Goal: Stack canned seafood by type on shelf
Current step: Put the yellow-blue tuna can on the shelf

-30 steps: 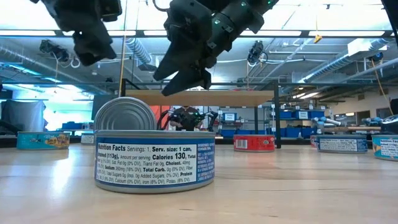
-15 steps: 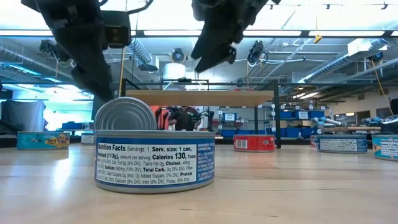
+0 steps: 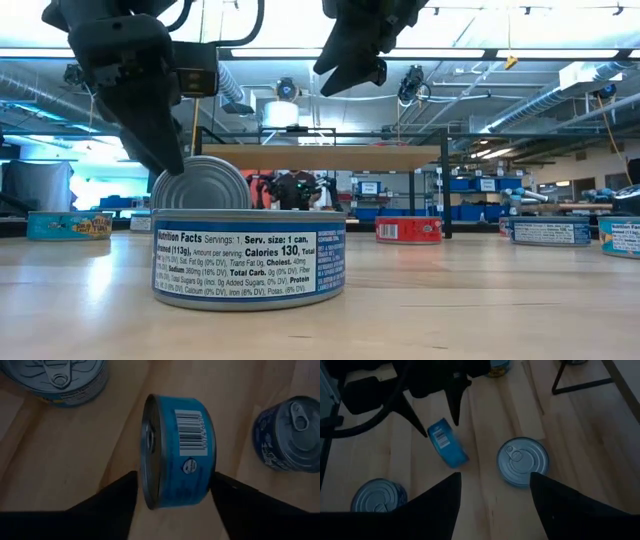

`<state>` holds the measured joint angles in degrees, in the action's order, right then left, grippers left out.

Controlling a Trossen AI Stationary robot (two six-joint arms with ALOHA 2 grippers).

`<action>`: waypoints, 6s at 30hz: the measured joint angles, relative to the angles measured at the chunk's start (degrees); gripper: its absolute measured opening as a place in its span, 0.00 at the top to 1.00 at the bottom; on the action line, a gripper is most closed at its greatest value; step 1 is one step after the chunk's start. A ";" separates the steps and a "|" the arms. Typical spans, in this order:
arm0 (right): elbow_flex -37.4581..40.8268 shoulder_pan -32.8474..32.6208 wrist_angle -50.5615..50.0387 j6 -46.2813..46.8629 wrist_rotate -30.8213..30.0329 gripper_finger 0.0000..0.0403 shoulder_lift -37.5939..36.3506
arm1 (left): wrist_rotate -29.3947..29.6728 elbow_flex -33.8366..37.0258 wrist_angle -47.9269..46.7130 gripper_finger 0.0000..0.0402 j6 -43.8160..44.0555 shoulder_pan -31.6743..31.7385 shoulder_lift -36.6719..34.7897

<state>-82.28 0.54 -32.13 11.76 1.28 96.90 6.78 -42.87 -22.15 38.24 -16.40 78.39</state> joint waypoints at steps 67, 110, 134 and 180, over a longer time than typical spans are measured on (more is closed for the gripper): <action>0.00 -0.46 -1.06 2.61 -6.14 0.41 -8.09 | 8.87 -4.07 -38.38 0.28 26.61 10.86 -15.85; 0.00 -0.46 0.62 2.66 -6.14 0.43 -8.04 | 11.43 9.84 -15.43 0.63 20.49 17.29 -15.78; 0.00 -1.81 1.94 14.94 -5.08 0.42 -11.57 | -10.91 9.81 37.20 0.63 24.64 16.41 -25.17; -0.02 0.36 15.75 11.02 -0.79 0.44 -19.56 | -25.26 -27.13 16.13 0.63 7.01 44.46 13.26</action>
<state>-82.30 0.89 -16.38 22.78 0.49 77.34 -18.48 -70.00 -6.02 45.24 28.05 91.65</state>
